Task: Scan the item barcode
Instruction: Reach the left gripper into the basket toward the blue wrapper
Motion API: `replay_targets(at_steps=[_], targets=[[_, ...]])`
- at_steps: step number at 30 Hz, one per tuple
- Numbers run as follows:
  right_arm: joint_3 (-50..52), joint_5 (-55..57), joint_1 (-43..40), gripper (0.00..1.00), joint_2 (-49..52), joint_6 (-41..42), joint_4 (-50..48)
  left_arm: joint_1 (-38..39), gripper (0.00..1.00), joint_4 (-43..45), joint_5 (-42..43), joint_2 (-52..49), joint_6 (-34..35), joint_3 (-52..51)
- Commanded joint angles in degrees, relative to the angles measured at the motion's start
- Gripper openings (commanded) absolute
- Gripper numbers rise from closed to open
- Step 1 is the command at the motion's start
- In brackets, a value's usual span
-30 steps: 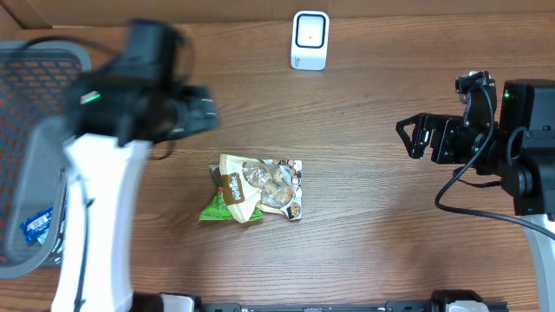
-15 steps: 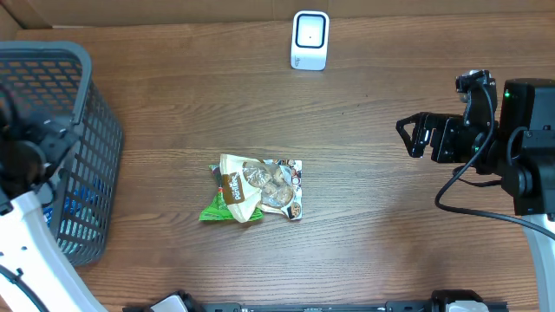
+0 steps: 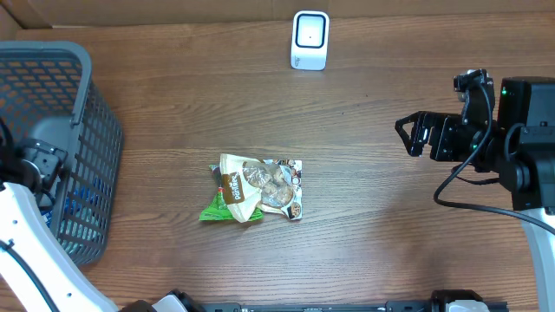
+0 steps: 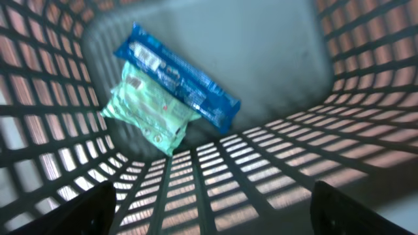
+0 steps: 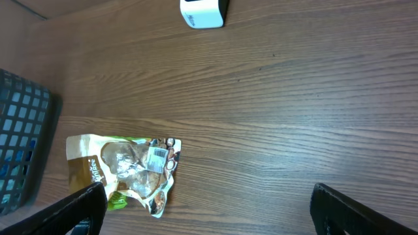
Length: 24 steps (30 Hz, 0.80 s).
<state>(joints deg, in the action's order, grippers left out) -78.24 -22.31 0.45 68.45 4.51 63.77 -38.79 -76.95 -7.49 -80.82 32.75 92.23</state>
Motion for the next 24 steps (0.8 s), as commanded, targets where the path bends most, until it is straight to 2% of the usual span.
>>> replay_targets(at_steps=[1, 10, 16, 20, 24], targets=[[-1.7, -0.5, -0.2, 1.0, -0.1, 0.1, -0.2, -1.4, 0.85, 2.4, 0.1, -0.3, 2.1, -5.2], [-1.7, -0.5, -0.2, 1.0, 0.0, 0.1, -0.2, -8.8, 0.85, 10.8, 0.0, -0.5, 1.9, -15.6], [-1.7, -0.5, -0.2, 1.0, 0.0, 0.1, -0.2, -10.4, 0.91, 20.1, 0.6, -0.5, 0.9, -23.8], [-1.7, -0.5, -0.2, 1.0, 0.0, 0.1, 0.2, -10.4, 0.93, 25.0, 4.7, -1.3, 0.9, -26.2], [-1.7, -0.5, -0.2, 1.0, 0.0, 0.1, 0.9, -10.4, 0.89, 27.3, 11.6, -2.0, -0.1, -26.0]])
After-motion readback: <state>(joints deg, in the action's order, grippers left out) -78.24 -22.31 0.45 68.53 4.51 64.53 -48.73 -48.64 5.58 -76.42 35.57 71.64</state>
